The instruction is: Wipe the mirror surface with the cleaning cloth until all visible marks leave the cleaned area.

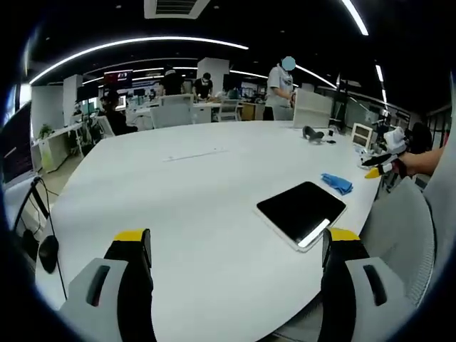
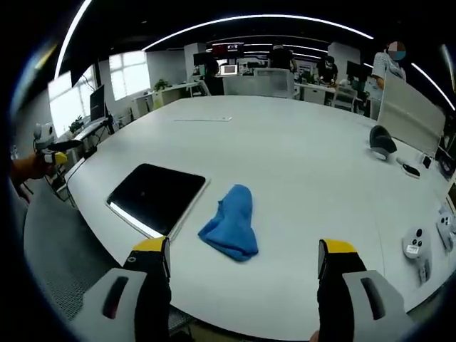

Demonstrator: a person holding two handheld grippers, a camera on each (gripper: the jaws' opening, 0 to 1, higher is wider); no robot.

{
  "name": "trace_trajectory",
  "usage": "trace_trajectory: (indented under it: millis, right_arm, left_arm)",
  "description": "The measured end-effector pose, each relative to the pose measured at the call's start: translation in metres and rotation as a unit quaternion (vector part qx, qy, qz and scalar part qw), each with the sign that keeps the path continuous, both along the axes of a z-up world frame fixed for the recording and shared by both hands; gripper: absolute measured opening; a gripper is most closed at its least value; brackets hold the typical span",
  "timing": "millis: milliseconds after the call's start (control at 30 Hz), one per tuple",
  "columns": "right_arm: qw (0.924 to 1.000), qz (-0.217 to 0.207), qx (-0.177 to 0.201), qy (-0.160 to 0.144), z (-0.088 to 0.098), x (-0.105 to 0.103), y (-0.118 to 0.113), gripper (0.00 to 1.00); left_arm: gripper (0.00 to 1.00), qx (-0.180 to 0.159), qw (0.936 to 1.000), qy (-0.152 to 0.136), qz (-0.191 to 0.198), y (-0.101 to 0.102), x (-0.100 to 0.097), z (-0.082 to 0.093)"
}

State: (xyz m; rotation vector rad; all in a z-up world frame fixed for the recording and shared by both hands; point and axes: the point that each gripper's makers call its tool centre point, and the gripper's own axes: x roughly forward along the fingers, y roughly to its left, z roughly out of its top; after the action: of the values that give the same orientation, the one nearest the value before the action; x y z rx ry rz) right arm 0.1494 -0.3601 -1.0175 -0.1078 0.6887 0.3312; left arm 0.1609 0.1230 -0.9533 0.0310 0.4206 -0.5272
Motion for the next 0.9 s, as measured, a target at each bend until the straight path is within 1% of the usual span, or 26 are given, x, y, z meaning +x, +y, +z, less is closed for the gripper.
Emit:
trace_trajectory:
  millis: [100,233,467,533,700,733,833,900]
  right_arm:
    - [1.0,-0.001,-0.008,-0.004,0.002,0.002,-0.001,0.78]
    - [1.0,0.0,-0.008,-0.004,0.003,0.004,-0.001,0.8]
    - [0.9998,-0.005,-0.014,-0.011,0.006,0.01,-0.003,0.93]
    - [0.9998,-0.003,-0.017,-0.013,0.007,0.011,-0.002,0.96]
    - [0.9999,0.003,-0.006,-0.009,0.007,0.009,0.003,0.98]
    - [0.9999,0.004,-0.006,-0.01,0.006,0.009,0.003,0.98]
    - [0.9999,0.004,-0.002,-0.01,0.007,0.009,0.004,0.98]
    - [0.9999,0.004,0.001,-0.012,0.007,0.009,0.003,0.98]
  left_arm:
    - [0.99,-0.001,1.0,0.003,-0.001,0.0,0.001,0.0]
    - [0.99,-0.001,1.0,0.009,0.0,0.003,0.003,-0.002]
    - [0.99,0.01,0.9999,0.012,0.001,0.009,0.009,-0.004]
    - [0.99,0.013,0.9996,0.023,0.005,0.011,0.01,-0.007]
    - [0.99,0.011,0.9994,0.031,0.012,0.011,0.008,-0.008]
    - [0.99,0.006,0.9994,0.031,0.011,0.01,0.008,-0.007]
    - [0.99,-0.001,0.9995,0.029,0.01,0.006,0.008,-0.004]
    - [0.99,-0.005,0.9997,0.022,0.009,0.004,0.009,0.001]
